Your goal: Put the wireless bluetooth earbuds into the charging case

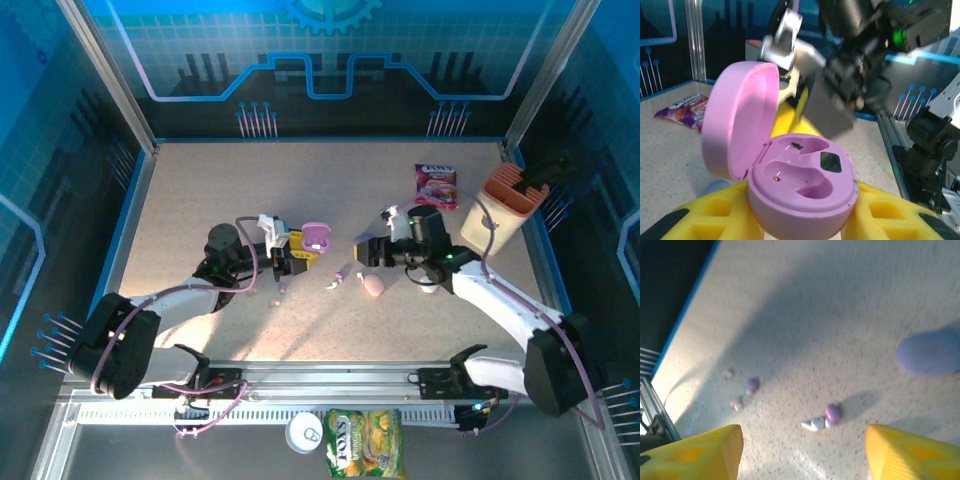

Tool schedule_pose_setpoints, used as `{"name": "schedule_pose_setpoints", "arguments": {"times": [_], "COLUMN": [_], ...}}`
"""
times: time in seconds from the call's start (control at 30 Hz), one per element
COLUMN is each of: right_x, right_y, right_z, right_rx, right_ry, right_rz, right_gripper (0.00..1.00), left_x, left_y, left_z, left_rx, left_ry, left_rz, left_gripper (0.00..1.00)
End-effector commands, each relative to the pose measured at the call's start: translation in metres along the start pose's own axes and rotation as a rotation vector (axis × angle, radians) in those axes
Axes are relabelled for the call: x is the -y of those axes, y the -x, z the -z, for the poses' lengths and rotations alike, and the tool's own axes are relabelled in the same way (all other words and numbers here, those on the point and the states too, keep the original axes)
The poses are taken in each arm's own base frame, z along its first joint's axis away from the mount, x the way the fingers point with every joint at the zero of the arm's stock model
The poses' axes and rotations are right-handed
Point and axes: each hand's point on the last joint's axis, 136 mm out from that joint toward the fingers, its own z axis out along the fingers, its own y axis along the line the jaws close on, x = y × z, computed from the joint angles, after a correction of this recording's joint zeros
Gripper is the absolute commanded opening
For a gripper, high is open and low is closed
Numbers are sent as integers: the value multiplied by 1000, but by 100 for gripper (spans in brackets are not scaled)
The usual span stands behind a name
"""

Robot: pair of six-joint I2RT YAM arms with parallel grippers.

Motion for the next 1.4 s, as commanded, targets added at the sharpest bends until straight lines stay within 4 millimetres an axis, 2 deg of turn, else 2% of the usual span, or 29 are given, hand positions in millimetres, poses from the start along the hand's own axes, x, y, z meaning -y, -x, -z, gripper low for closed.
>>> {"name": "schedule_pose_setpoints", "arguments": {"times": [0.0,0.27,0.3,0.33,0.57,1.03,1.37], "right_x": [3,8,12,8,8,15,10], "right_y": [-11,-29,-37,-30,-45,-70,-79], "right_z": [-16,-66,-71,-76,-101,-120,-114], "right_rx": [-68,-213,-241,-244,-362,-495,-527], "right_ry": [-67,-75,-79,-67,-34,-32,-6], "right_rz": [-34,-38,-47,-41,-46,-57,-61], "right_gripper": [64,61,61,60,48,48,43], "left_x": [0,1,1,1,1,0,0], "left_y": [12,17,17,17,14,12,12], "left_z": [4,7,8,9,11,9,8], "left_rx": [53,71,72,72,64,53,53], "left_ry": [12,20,24,27,38,33,29], "left_rz": [-34,-39,-42,-43,-42,-35,-36], "left_gripper": [38,38,38,39,39,39,39]}}
